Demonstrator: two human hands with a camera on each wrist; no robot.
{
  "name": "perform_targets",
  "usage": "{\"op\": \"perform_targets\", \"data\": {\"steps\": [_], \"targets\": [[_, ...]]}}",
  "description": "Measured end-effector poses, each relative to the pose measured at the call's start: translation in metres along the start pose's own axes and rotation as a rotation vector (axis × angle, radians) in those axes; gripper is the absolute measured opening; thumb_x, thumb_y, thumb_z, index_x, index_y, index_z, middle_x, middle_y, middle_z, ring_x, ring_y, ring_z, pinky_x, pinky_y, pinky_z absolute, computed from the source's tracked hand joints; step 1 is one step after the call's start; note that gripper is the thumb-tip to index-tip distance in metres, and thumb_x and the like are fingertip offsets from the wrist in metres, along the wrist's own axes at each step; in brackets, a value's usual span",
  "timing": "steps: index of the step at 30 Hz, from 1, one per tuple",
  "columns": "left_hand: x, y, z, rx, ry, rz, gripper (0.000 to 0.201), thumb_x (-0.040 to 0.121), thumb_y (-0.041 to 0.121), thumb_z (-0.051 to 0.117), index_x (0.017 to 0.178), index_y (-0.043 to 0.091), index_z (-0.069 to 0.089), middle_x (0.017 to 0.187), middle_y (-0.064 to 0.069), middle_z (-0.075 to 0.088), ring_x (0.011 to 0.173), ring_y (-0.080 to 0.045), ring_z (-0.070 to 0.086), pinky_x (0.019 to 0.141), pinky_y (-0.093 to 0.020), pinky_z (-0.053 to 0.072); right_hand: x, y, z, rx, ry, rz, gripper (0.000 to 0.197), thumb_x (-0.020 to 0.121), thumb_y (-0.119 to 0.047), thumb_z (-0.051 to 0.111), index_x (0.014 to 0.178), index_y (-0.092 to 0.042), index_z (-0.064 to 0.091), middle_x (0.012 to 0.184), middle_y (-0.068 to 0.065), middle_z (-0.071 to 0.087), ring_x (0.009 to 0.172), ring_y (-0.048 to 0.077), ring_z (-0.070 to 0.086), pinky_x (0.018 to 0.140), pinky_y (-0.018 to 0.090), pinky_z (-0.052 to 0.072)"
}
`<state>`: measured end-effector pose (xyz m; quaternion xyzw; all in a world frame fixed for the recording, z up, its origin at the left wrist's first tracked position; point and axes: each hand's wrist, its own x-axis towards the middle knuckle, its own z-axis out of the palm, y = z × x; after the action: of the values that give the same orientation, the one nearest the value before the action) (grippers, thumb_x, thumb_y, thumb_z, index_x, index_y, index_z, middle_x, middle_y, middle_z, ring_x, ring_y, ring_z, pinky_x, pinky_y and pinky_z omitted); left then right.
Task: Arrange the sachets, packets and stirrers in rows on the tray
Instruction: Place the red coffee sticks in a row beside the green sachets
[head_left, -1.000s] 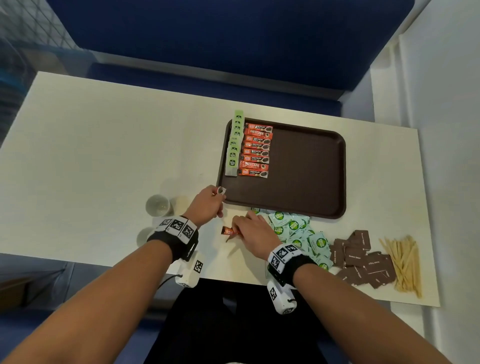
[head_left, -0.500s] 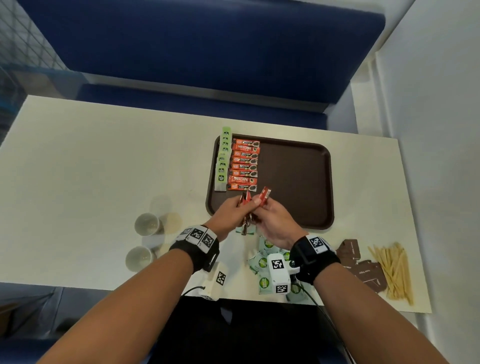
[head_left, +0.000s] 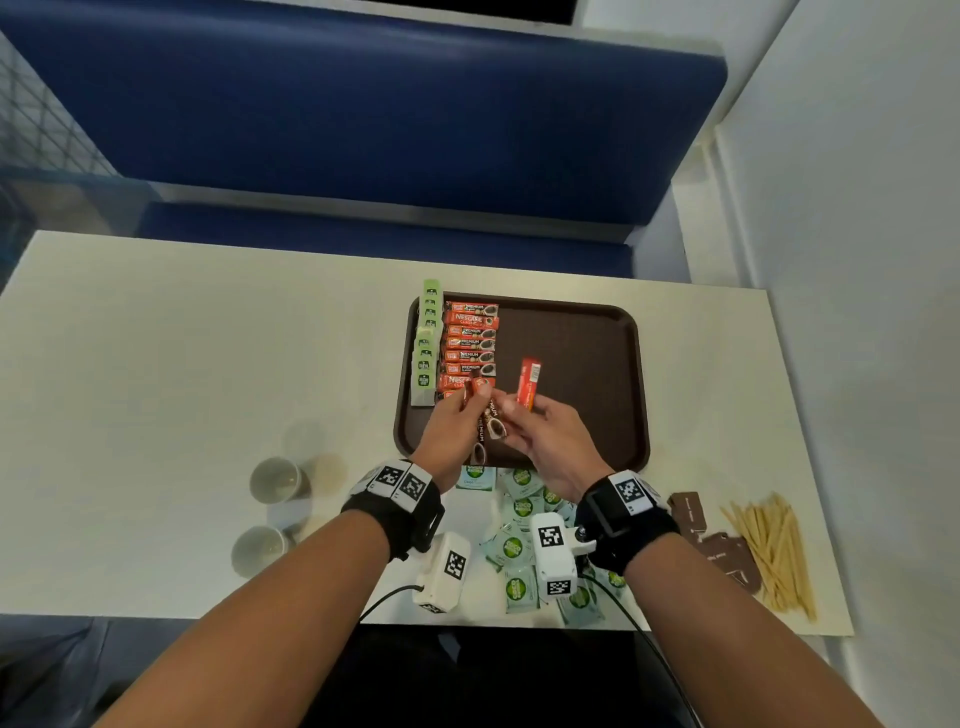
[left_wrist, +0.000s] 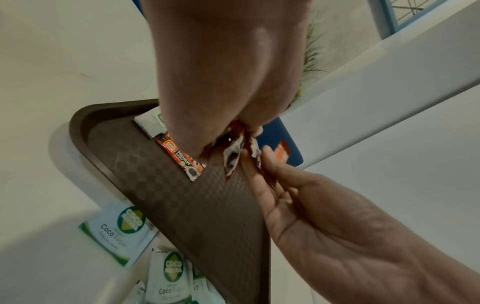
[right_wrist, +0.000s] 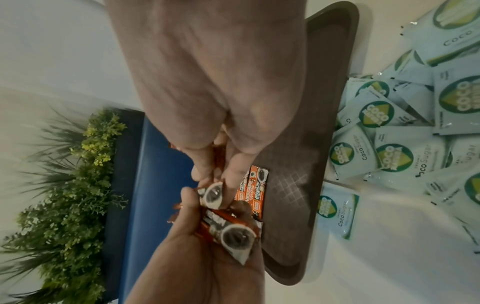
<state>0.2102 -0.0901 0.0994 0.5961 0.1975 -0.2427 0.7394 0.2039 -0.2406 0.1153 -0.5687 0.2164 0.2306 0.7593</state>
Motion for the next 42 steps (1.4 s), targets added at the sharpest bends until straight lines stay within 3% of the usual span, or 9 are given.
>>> {"op": "perform_targets", "data": {"steps": [4, 7, 10, 14, 19, 25, 30, 36, 42], "targets": [[0.009, -0.002, -0.006, 0.074, 0.111, 0.016, 0.032, 0.115, 0.031, 0.047, 0.116, 0.009, 0.070, 0.103, -0.012, 0.080, 0.098, -0.029, 0.076, 0.096, -0.045, 0.059, -0.004, 0.001, -0.007, -0.174, 0.049, -0.050, 0.025, 0.111, -0.023, 0.051, 0.120, -0.011, 0.071, 0.096, 0.004, 0.074, 0.086, 0.021, 0.068, 0.078, 0.027, 0.056], [0.013, 0.005, -0.010, 0.044, 0.106, -0.044, 0.025, 0.115, 0.023, 0.048, 0.122, 0.005, 0.064, 0.087, -0.009, 0.068, 0.072, -0.020, 0.067, 0.068, -0.033, 0.058, 0.000, 0.008, -0.014, -0.255, 0.031, -0.020, 0.027, 0.112, -0.028, 0.048, 0.123, -0.018, 0.070, 0.082, -0.004, 0.051, 0.072, 0.009, 0.047, 0.069, 0.025, 0.042], [0.015, 0.014, -0.011, 0.090, 0.068, -0.071, 0.015, 0.113, 0.021, 0.053, 0.117, 0.008, 0.060, 0.076, -0.002, 0.056, 0.058, -0.014, 0.055, 0.050, -0.024, 0.044, 0.004, 0.009, -0.016, -0.116, 0.051, 0.053, 0.032, 0.111, -0.029, 0.050, 0.126, -0.008, 0.068, 0.079, -0.005, 0.051, 0.071, 0.009, 0.045, 0.069, 0.026, 0.040], [0.017, 0.021, -0.009, 0.106, 0.039, -0.116, 0.026, 0.110, 0.024, 0.058, 0.123, 0.002, 0.061, 0.069, 0.002, 0.053, 0.052, -0.010, 0.051, 0.046, -0.020, 0.040, 0.007, 0.004, -0.016, 0.083, 0.061, 0.084, 0.026, 0.109, -0.013, 0.052, 0.128, -0.003, 0.067, 0.090, 0.003, 0.063, 0.077, 0.012, 0.058, 0.071, 0.025, 0.047], [0.014, 0.030, -0.003, -0.013, 0.001, -0.104, 0.032, 0.106, 0.044, 0.066, 0.099, 0.012, 0.064, 0.062, 0.004, 0.047, 0.049, -0.010, 0.043, 0.044, -0.019, 0.034, 0.005, 0.002, -0.019, -0.265, 0.105, -0.157, 0.025, 0.101, -0.012, 0.068, 0.121, -0.024, 0.076, 0.102, 0.001, 0.078, 0.087, 0.008, 0.070, 0.079, 0.021, 0.056], [0.024, 0.025, -0.005, 0.169, 0.193, 0.096, 0.023, 0.100, 0.027, 0.076, 0.111, 0.007, 0.076, 0.080, -0.003, 0.070, 0.056, -0.008, 0.052, 0.050, -0.019, 0.042, 0.004, 0.002, -0.019, -0.169, 0.066, -0.154, 0.024, 0.094, -0.009, 0.077, 0.117, -0.012, 0.075, 0.104, 0.012, 0.079, 0.090, 0.020, 0.076, 0.081, 0.025, 0.060], [0.031, 0.026, -0.012, 0.261, 0.216, 0.178, 0.014, 0.099, 0.026, 0.077, 0.109, 0.017, 0.079, 0.082, 0.009, 0.075, 0.057, 0.005, 0.062, 0.063, -0.022, 0.045, 0.008, 0.005, -0.027, -0.031, 0.129, -0.062, 0.015, 0.098, -0.007, 0.071, 0.113, -0.005, 0.075, 0.096, 0.017, 0.078, 0.089, 0.024, 0.073, 0.080, 0.028, 0.060], [0.032, 0.006, -0.022, 0.370, 0.300, 0.043, 0.018, 0.095, 0.034, 0.080, 0.108, 0.022, 0.076, 0.087, -0.001, 0.078, 0.071, -0.025, 0.068, 0.069, -0.036, 0.054, 0.022, 0.010, -0.027, -0.653, 0.173, -0.337, 0.016, 0.090, -0.021, 0.083, 0.105, -0.024, 0.077, 0.097, -0.009, 0.076, 0.093, 0.004, 0.071, 0.083, 0.017, 0.055], [0.028, -0.004, -0.036, 0.253, 0.280, -0.070, 0.017, 0.100, 0.025, 0.074, 0.109, 0.010, 0.073, 0.067, -0.002, 0.065, 0.046, -0.010, 0.052, 0.044, -0.024, 0.040, 0.037, 0.024, -0.013, -1.258, 0.111, -0.518, 0.025, 0.090, -0.041, 0.078, 0.113, -0.033, 0.073, 0.106, -0.019, 0.071, 0.104, 0.006, 0.052, 0.091, 0.035, 0.045]]}}
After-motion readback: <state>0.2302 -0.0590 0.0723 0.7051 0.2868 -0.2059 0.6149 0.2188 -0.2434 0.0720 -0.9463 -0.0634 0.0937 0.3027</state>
